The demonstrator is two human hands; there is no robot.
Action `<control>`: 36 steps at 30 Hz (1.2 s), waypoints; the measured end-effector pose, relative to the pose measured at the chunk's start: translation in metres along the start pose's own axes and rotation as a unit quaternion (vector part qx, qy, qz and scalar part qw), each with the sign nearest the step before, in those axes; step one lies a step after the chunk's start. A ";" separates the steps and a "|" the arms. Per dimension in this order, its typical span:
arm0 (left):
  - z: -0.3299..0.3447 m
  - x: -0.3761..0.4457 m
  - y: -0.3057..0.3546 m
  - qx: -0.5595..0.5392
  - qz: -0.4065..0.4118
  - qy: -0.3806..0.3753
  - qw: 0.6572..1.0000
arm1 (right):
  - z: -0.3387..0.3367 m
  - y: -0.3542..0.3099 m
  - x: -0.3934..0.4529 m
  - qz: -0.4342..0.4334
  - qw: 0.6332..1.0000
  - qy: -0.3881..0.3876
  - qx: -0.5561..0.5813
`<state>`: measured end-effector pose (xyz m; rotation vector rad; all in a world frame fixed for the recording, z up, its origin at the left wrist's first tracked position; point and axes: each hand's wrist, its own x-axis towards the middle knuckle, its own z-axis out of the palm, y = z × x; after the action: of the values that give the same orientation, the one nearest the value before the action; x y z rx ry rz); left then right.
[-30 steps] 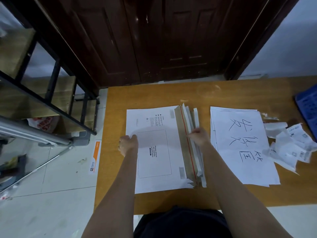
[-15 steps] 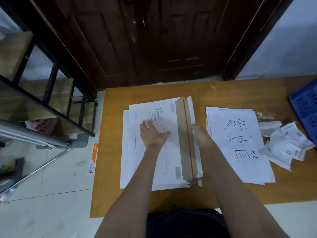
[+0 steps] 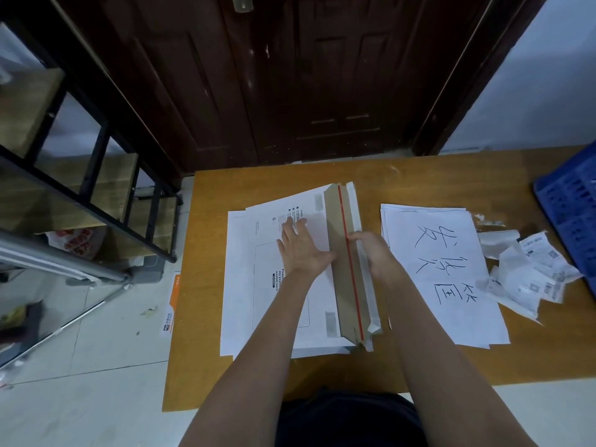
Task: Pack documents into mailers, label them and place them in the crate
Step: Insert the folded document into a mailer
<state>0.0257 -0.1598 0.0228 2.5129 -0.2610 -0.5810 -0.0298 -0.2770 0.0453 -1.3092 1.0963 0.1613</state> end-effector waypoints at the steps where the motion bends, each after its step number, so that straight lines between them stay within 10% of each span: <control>1: -0.001 -0.001 0.001 -0.001 0.007 0.002 1.000 | 0.000 0.000 0.000 -0.002 1.000 0.000 -0.003; 10: -0.001 -0.013 0.019 0.125 0.198 0.054 0.971 | 0.005 -0.001 0.007 -0.012 0.999 0.000 -0.043; 18: 0.000 -0.011 0.020 0.028 0.079 0.054 0.995 | 0.002 0.002 0.012 -0.045 0.989 0.076 -0.123; 24: -0.004 -0.011 0.018 0.026 0.098 0.090 0.991 | 0.012 0.016 0.011 -0.222 0.834 0.267 -0.429; 31: 0.003 -0.015 0.019 -0.032 0.124 0.129 0.983 | 0.043 0.001 0.008 -0.170 0.920 -0.090 -0.341; 36: 0.001 -0.026 0.016 -0.044 0.147 0.124 0.980 | 0.052 -0.012 -0.002 0.010 0.988 -0.131 0.077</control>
<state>0.0015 -0.1659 0.0403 2.3707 -0.4889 -0.1554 0.0052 -0.2373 0.0478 -1.1048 0.8795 0.2521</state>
